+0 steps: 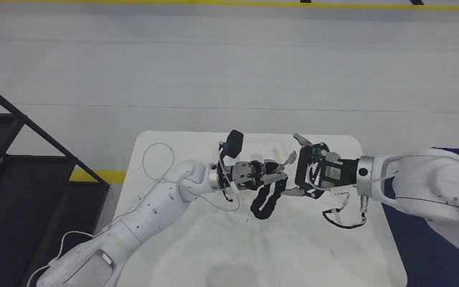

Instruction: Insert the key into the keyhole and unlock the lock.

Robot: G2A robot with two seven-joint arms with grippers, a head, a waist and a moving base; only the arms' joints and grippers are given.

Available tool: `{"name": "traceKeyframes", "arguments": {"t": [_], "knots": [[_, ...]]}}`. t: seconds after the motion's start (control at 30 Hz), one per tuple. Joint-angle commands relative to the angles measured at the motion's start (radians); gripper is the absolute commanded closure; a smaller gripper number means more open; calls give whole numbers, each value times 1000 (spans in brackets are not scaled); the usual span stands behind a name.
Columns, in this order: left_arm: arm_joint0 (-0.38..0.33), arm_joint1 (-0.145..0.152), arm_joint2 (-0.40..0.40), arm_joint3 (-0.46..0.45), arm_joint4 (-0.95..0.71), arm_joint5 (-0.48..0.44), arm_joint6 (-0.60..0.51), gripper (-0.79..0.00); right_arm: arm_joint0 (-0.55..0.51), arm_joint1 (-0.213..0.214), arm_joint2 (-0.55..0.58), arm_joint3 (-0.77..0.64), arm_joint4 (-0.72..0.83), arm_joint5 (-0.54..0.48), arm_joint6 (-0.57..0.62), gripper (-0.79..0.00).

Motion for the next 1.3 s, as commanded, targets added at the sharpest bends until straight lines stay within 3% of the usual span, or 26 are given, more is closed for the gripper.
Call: {"name": "traceKeyframes", "arguments": {"t": [0.0, 0.33, 0.87, 1.13, 1.27], "knots": [[-7, 0, 6, 5, -6, 0, 1, 0, -6, -3, 1, 1, -27, -14, -6, -785], [-32, -2, 28, 23, -3, 0, 26, 0, -22, -22, 7, -20, -65, -120, 18, -785], [-37, 6, 29, 18, 78, 0, 77, 0, -2, -56, 15, -8, -20, -150, 174, -785], [-46, 12, 56, -4, 103, 0, 44, 0, 4, -64, 37, -17, -141, -179, 204, -785], [-61, 17, 78, -16, 102, 0, 15, 0, 4, -73, 39, -2, -178, -210, 161, -785]]}}
